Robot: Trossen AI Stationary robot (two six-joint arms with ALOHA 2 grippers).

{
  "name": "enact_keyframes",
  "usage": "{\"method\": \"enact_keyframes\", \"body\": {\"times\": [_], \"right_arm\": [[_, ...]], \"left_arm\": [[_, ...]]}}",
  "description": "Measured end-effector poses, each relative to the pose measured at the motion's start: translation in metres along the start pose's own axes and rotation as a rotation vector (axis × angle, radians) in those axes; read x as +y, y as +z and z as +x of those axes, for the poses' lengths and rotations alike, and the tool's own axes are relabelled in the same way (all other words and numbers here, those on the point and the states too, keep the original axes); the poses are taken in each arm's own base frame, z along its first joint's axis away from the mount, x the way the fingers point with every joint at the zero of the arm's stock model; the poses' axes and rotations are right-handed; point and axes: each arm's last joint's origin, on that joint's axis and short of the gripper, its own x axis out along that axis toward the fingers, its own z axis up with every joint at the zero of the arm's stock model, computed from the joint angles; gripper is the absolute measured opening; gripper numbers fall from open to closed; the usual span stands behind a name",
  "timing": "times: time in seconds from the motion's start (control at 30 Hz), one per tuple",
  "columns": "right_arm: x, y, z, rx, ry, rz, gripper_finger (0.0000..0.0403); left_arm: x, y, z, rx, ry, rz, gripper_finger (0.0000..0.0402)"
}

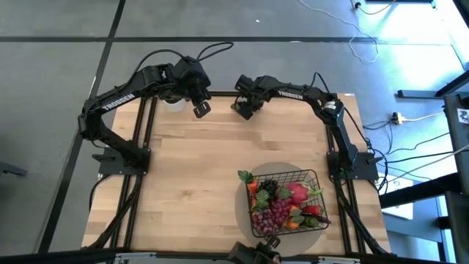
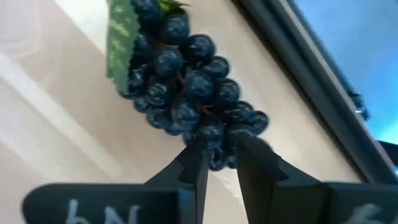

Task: Build produce basket
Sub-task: Put the black grapes into the wire basket

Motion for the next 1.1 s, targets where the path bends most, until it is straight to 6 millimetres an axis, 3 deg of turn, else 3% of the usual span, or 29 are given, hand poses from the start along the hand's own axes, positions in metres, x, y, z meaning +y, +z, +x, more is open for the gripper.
{"method": "enact_keyframes", "body": {"times": [0.87, 1.1], "right_arm": [[0.0009, 0.0007, 0.0076, 0.004, -0.003, 0.003, 0.0067], [0.0008, 0.0008, 0.0077, 0.004, -0.001, -0.004, 0.0009]], "left_arm": [[0.0000, 0.0001, -0.0001, 0.000, 0.000, 0.009, 0.0066], [0.0000, 0.0001, -0.0001, 0.000, 0.001, 0.034, 0.0066]]}}
